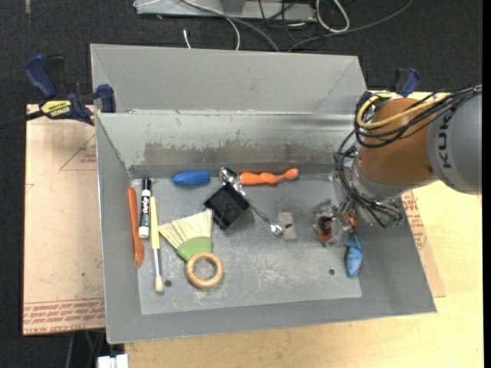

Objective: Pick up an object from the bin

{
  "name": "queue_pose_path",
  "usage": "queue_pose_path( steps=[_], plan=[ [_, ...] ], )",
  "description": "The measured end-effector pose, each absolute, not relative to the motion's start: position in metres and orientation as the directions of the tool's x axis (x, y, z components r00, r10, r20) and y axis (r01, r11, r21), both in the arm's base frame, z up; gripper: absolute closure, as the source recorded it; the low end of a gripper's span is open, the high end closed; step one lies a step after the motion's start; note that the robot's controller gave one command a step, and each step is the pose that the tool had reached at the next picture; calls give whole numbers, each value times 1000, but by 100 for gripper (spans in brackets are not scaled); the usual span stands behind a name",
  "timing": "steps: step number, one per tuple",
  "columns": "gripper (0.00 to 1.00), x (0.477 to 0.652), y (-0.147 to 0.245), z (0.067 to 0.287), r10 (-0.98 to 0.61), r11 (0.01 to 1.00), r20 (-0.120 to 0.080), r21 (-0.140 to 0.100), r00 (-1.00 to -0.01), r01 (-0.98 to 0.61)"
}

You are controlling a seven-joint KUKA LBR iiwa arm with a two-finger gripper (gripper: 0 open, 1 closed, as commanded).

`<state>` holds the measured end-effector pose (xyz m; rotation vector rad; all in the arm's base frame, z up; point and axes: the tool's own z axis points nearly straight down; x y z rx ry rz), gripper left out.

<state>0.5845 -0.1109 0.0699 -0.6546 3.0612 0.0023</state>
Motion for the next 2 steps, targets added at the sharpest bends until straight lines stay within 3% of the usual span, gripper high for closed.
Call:
queue_pose_path(
  steps=[1,2],
  plan=[
    [100,585,-111,70,-409,913,-11,-1,-912,-409],
    [100,581,-110,96,-409,913,-3,6,-913,-409]
  ],
)
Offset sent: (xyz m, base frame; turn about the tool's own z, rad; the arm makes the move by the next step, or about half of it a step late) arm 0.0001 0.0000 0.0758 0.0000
